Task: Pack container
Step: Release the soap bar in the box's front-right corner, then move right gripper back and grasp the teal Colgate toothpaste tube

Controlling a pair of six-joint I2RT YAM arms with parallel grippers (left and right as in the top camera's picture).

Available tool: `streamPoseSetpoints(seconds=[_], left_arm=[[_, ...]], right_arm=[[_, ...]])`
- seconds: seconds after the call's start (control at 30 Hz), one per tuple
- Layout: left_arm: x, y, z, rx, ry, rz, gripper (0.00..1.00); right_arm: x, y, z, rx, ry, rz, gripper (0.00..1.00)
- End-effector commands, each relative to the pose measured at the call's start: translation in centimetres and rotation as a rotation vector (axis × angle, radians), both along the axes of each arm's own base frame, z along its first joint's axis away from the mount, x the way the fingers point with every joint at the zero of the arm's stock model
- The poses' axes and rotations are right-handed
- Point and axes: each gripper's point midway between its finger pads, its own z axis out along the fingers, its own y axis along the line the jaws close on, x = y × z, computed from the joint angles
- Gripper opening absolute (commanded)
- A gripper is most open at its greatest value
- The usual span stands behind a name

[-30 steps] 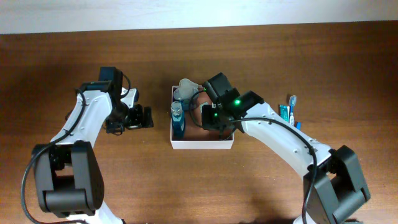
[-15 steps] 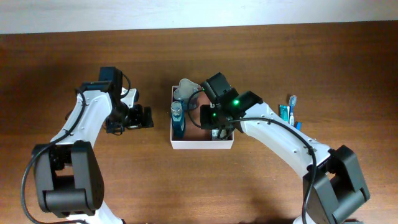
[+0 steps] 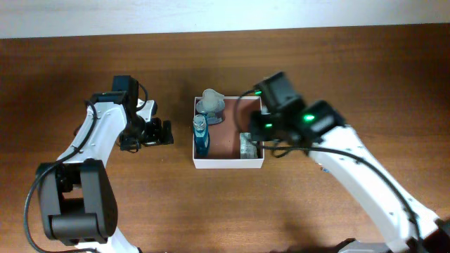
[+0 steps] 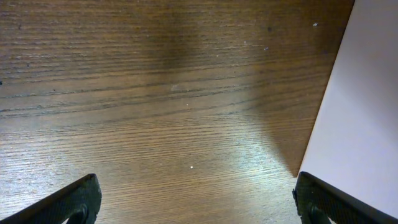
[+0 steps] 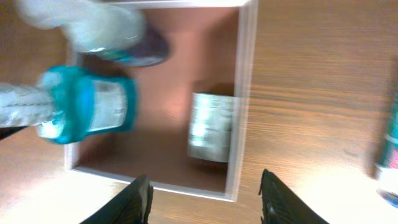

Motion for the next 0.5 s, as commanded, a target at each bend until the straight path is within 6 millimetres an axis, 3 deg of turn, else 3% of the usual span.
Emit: streamPoseSetpoints(seconds=[0.0,0.1,0.23,0.47], left_arm=[[-0.1,0.2,0.0,0.000,0.001,0.007,0.99],[-0.1,0.2,0.0,0.000,0.001,0.007,0.99],[-0.1,0.2,0.0,0.000,0.001,0.007,0.99],[-0.1,0.2,0.0,0.000,0.001,0.007,0.99]], right_arm=[[0.2,-4.4,0.9,-0.064,-0.003,-0.078,0.51],[-0.8,-8.1,-0.3,-0.133,0.080,-0.142,0.55],[-1.6,-11.3,-1.6,-0.186,0.147,-0.199,0.55],[-1.9,-14.4,-3.6,-0.211,0.187,-0.289,0.57]])
